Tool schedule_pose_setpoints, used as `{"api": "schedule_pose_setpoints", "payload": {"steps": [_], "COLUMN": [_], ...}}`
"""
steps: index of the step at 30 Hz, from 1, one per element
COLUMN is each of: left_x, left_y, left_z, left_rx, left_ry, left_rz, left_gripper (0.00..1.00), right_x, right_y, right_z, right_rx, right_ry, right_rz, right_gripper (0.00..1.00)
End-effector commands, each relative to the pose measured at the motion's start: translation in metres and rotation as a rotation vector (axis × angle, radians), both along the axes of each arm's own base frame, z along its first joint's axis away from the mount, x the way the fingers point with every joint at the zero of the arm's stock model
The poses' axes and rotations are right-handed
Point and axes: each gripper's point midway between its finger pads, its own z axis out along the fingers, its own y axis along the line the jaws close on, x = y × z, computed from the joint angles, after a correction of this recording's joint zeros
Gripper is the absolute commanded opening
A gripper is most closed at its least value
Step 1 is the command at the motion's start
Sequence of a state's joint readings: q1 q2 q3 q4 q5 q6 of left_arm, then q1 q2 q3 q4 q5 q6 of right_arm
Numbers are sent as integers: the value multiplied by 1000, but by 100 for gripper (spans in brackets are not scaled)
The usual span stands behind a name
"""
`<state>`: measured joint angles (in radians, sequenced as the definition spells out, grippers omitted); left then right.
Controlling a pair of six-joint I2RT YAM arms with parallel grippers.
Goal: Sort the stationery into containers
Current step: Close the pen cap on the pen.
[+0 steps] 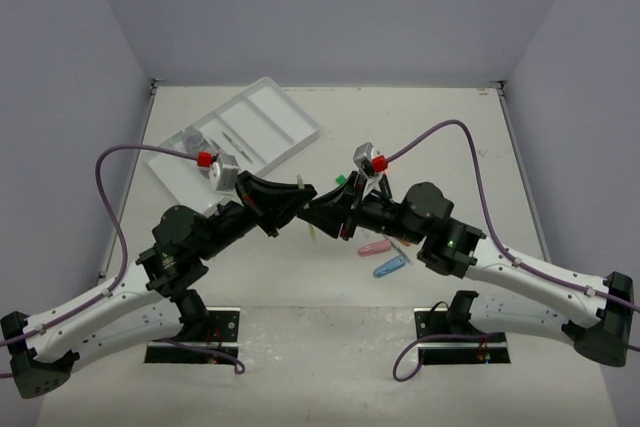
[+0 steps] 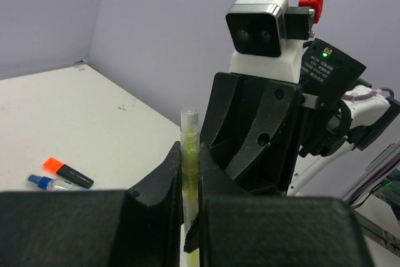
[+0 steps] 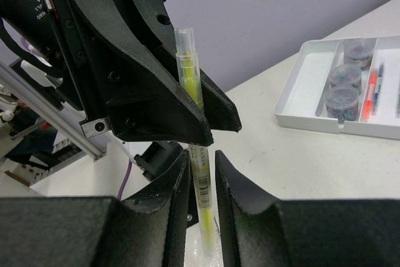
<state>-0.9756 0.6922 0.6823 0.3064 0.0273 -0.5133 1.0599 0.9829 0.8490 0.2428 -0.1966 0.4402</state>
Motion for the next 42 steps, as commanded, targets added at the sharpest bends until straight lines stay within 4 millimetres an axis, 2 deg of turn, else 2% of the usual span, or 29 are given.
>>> {"api": "schedule_pose_setpoints", "payload": {"steps": [1,4,5,6,8,10,14,16,19,25,36,38,42], "left_x": [-3,-3,-2,-2,-1,1,11,18,20,20,28,27,22], "left_y": [6,8,7,7,7,7,11,16,19,17,15,15,12], "left_z": [20,22,21,21,20,16,13,20,39,57,47,48,45], "left_rx": [-57,-60,-54,-46,-33,-7,17,16,13,23,61,61,62], "left_ry": [-56,-59,-58,-63,-69,-68,-42,-29,-42,-53,-14,-16,-18], "left_rz": [3,10,10,13,17,27,87,132,150,144,173,170,138], "left_gripper": [0,0,0,4,20,52,63,69,69,63,37,35,24], "right_x": [-10,-10,-11,-11,-10,-6,-5,-5,-6,-5,-5,-6,-8], "right_y": [8,10,10,10,10,9,9,11,12,9,8,7,4], "right_z": [27,25,25,25,25,23,20,15,11,8,14,14,17], "right_rx": [74,68,69,68,69,67,52,34,21,4,8,12,22], "right_ry": [-26,-21,-23,-22,-21,-21,-24,-20,-13,-15,-40,-40,-41], "right_rz": [68,73,77,78,75,50,43,53,59,50,48,52,48], "right_gripper": [24,23,7,1,0,0,0,0,0,0,0,0,0]}}
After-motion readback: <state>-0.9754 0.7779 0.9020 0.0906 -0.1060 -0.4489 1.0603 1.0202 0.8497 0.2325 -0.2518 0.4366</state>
